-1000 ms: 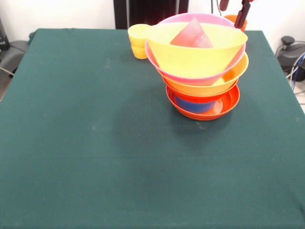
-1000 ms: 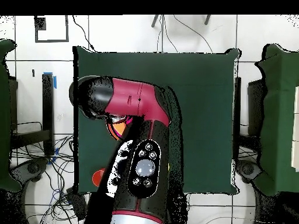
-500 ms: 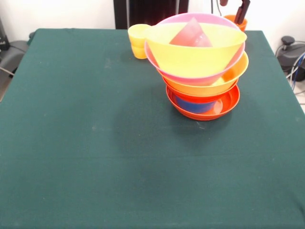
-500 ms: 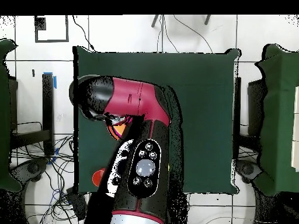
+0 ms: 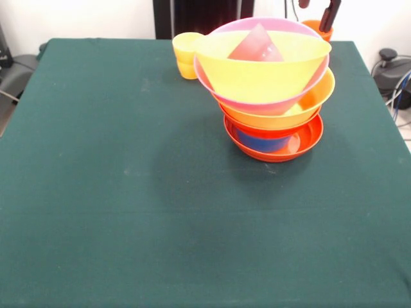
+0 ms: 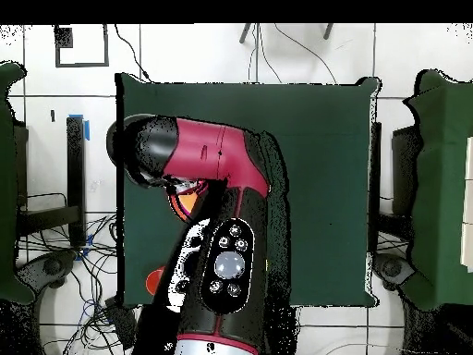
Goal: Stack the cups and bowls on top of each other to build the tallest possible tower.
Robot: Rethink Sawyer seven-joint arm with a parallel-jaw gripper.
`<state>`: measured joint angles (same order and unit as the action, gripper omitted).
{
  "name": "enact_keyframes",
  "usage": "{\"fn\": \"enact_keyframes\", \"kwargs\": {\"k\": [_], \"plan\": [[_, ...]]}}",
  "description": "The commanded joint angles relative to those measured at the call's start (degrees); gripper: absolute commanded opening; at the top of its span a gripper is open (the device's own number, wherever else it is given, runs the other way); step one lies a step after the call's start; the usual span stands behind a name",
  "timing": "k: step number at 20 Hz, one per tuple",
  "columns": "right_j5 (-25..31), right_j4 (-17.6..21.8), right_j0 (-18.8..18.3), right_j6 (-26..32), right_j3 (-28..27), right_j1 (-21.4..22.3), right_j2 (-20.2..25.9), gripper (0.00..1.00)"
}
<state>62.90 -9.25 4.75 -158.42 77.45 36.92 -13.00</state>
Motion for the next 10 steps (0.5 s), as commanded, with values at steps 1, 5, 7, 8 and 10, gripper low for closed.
{"fn": "enact_keyframes", "kwargs": {"k": [1, 5, 7, 8, 10], "plan": [[4.23, 4.25, 0.19, 5.78, -0.81, -1.62, 5.97, 1.00], [3.78, 3.89, 0.32, 5.34, -0.45, -1.74, 6.13, 1.00], [3.83, 3.77, 0.48, 4.99, -0.44, -1.75, 6.11, 1.00], [3.88, 3.73, 0.61, 4.77, -0.47, -1.76, 6.08, 1.00], [3.95, 3.64, 0.74, 4.48, -0.58, -1.81, 6.08, 1.00]]}}
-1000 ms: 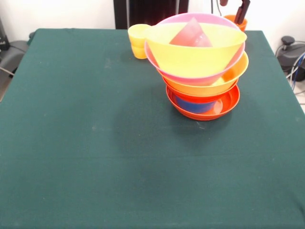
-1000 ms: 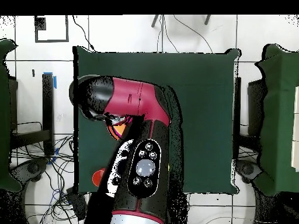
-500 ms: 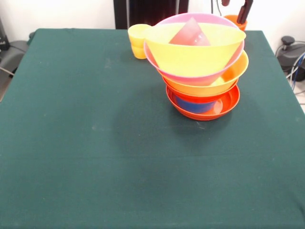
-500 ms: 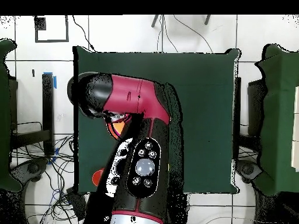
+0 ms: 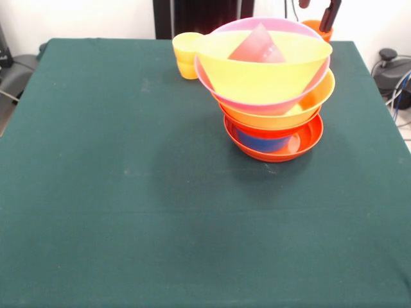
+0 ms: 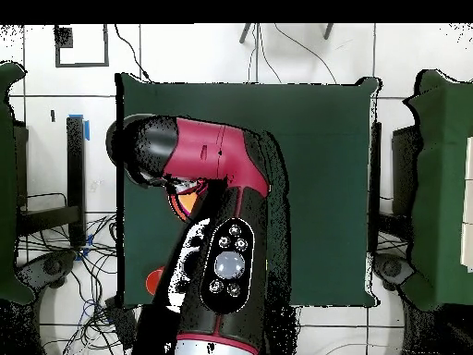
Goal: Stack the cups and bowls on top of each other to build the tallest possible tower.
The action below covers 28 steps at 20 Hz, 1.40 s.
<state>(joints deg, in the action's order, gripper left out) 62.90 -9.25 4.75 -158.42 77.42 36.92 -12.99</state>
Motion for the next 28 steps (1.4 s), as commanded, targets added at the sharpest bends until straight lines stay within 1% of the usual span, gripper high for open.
{"fn": "enact_keyframes", "kwargs": {"k": [1, 7, 18, 23, 28], "plan": [[3.88, 3.53, 0.82, 4.28, -0.57, -1.88, 6.12, 1.00], [2.34, 2.82, 1.40, 2.39, -0.67, -2.87, 6.19, 1.00], [2.96, 2.24, 2.97, 0.29, -1.08, -2.80, 5.72, 1.00], [0.70, 0.86, 3.71, -1.38, -0.17, -3.70, 6.07, 1.00], [-2.69, -0.13, 4.52, -3.07, 0.51, -5.26, 6.26, 1.00]]}}
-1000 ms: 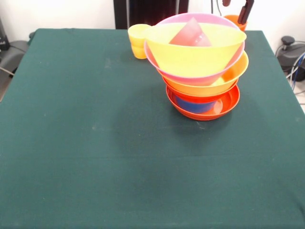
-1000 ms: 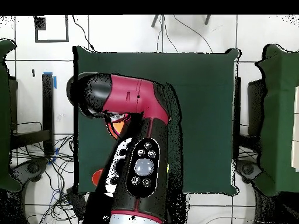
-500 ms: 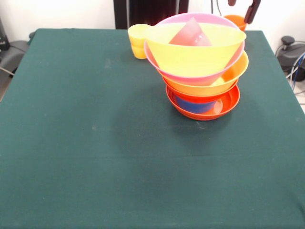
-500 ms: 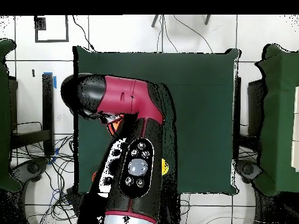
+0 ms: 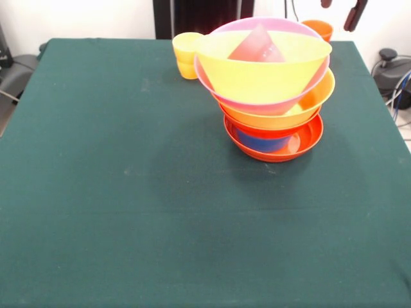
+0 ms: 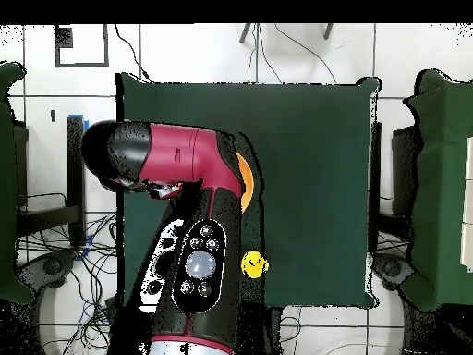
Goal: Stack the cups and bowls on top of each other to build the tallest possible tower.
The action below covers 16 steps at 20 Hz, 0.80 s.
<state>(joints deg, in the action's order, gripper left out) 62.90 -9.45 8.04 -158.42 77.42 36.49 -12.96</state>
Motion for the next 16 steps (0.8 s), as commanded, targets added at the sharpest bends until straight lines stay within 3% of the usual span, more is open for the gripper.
{"fn": "enact_keyframes", "kwargs": {"k": [1, 16], "plan": [[-3.46, -0.11, 1.50, -3.56, 0.64, -5.15, 6.15, 1.00], [-15.92, -3.57, 5.63, -8.46, 1.18, -11.57, 5.64, 1.00]]}}
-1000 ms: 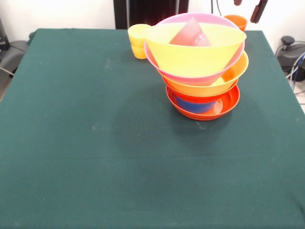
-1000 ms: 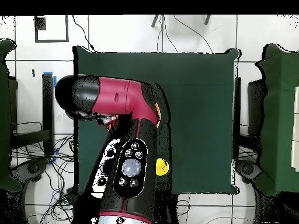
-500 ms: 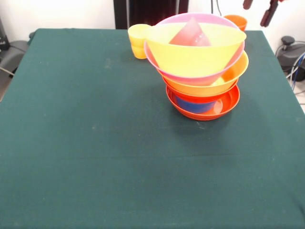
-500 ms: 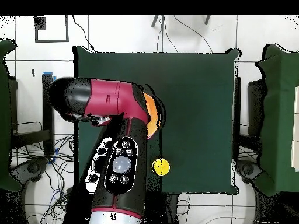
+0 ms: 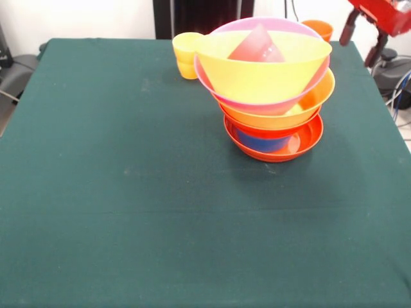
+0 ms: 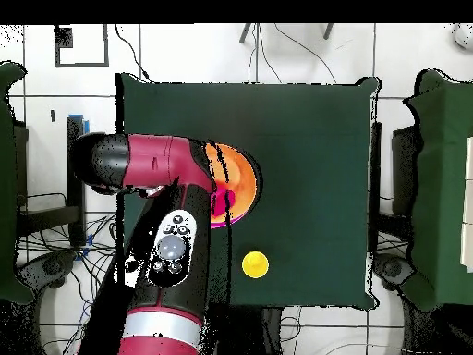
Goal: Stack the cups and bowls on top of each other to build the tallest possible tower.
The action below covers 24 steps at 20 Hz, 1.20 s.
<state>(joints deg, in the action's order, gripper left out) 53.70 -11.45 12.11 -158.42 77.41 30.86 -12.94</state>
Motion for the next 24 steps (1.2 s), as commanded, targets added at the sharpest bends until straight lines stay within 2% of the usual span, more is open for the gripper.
{"fn": "enact_keyframes", "kwargs": {"k": [1, 9, 24], "plan": [[-7.42, -1.82, 1.74, -8.53, 1.28, -6.27, 5.57, 1.00], [-7.38, -4.61, 4.57, -10.83, -0.35, -8.44, 3.94, 1.00], [-7.03, -6.73, 4.05, -8.58, -0.92, -9.64, 2.37, 1.00]]}}
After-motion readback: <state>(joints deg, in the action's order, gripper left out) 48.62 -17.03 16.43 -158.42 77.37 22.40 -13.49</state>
